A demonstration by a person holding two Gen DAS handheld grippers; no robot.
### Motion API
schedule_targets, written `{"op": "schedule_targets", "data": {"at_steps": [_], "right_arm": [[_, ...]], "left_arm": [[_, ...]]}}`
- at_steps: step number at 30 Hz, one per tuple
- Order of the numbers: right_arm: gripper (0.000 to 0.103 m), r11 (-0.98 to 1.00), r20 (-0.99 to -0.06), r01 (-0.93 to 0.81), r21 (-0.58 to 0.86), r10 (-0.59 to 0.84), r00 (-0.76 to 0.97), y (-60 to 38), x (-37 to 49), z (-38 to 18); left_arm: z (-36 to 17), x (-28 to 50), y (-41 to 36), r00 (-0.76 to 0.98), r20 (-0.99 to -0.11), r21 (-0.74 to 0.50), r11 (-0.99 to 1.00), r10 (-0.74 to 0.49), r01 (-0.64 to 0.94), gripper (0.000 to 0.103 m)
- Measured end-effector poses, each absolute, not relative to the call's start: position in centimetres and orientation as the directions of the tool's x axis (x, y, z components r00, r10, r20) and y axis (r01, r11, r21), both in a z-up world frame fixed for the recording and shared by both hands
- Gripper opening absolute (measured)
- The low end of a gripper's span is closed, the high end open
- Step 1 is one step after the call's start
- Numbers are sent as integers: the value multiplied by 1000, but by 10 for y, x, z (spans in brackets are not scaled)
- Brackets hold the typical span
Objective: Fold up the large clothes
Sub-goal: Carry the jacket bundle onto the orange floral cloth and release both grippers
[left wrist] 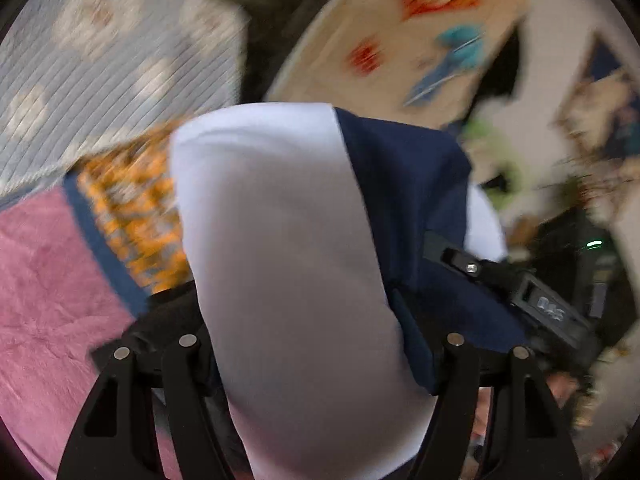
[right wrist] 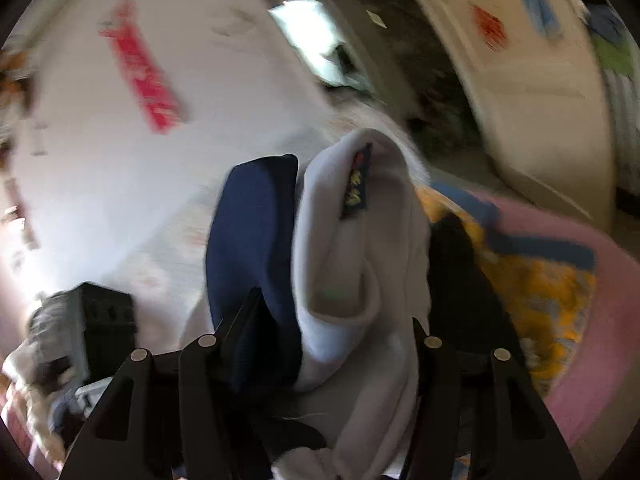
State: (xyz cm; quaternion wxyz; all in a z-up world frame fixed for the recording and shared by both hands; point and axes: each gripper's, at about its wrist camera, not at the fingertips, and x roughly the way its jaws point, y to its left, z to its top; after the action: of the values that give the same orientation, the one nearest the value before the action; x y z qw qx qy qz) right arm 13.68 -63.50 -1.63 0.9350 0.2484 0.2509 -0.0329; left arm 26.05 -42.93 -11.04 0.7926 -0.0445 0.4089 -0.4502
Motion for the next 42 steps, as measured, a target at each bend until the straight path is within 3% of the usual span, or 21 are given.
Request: {"op": "schedule_targets", "data": {"at_steps": [1,3,6,10,13,17,24,28,31,36,42], "right_arm": [[59,880,-536,239,411,20,844,-644,156,-41],[71,908,-587,292,299,-66,807,-646,185,-71],[71,904,-632,324,278,-81,770,-655,207,-84],[71,921,-629,317,228,-110,770,-646,183,-82],[71,910,-620,334,247,-116,776,-631,166,-84],[71,891,-620,361,275,-123,775,-620,137,-89],[78,898,-601,351,265,-131,788,-618,134,-100],[82,897,-544,316,308,-106,833,-617,118,-95],[84,896,-526,320,308,-120,842,-609,110,-80],[87,904,-596,399,156,-236,767,-597,120,-64],[87,892,-600,409,191,-224,768,-594,111,-57]], "left_arm": [[-131,275,-435,272,-630,-446,626,-727,640,74],[-162,304,-433,243,-651,-510,651,-719,562,77],[-176,309,-425,207,-651,-550,642,-730,534,78],[-180,290,-422,196,-639,-530,611,-744,588,78],[-186,277,-422,172,-642,-559,610,-747,562,79],[-180,249,-422,172,-666,-500,605,-726,619,80],[-182,246,-424,259,-668,-451,656,-698,605,90],[-160,232,-409,369,-626,-353,671,-687,652,97],[-140,214,-386,514,-538,-252,709,-668,658,99],[-117,202,-327,611,-431,-225,735,-664,639,100],[-110,226,-272,668,-426,-233,787,-611,571,101]]}}
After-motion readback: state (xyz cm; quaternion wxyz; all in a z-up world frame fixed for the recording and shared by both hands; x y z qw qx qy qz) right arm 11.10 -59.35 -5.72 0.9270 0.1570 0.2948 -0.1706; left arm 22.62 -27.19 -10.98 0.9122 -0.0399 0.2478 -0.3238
